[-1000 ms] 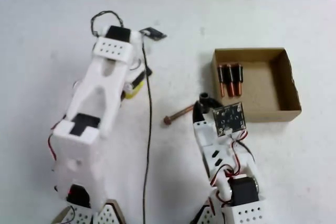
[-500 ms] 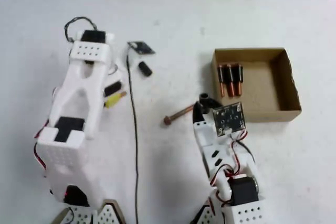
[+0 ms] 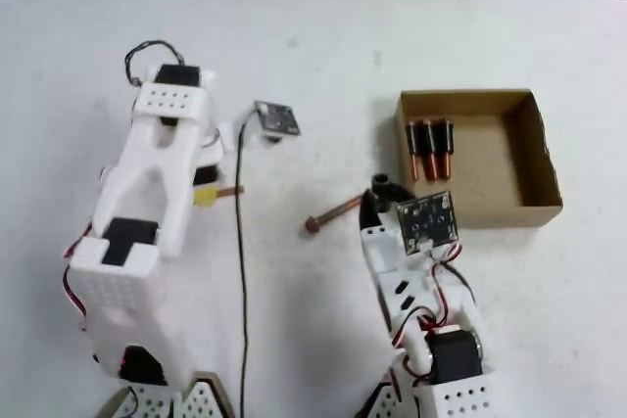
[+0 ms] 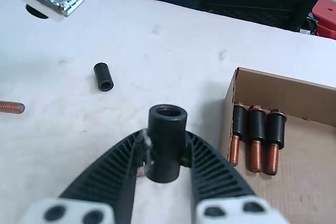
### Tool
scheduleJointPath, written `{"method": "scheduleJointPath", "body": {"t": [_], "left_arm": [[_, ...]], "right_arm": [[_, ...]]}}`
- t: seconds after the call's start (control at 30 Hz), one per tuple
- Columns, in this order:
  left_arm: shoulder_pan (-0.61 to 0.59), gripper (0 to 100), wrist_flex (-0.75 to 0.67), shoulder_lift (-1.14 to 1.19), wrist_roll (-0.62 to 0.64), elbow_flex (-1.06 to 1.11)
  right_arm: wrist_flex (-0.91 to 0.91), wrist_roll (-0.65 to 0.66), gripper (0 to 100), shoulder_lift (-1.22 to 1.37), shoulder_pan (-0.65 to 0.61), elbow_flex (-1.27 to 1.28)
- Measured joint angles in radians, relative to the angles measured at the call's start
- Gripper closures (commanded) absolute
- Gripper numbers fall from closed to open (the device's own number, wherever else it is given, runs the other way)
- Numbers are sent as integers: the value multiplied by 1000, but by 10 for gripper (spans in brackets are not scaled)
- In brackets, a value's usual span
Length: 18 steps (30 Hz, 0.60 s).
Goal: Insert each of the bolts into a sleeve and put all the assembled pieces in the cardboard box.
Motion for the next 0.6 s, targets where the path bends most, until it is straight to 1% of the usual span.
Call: {"method": "scheduleJointPath", "body": {"t": [0.1,0.23,0.33,0.47,0.6], "left_arm": [[0,980,-26,14,-46,0],[-2,980,-57,98,-60,0],[-2,979,-63,114,-61,0],[-2,906,-63,120,-61,0],[-2,904,-63,121,-61,0]], "right_arm": [[0,0,981,0,0,0],[0,0,981,0,0,5],[0,0,981,0,0,6],[0,0,981,0,0,6],[0,0,981,0,0,6]]}}
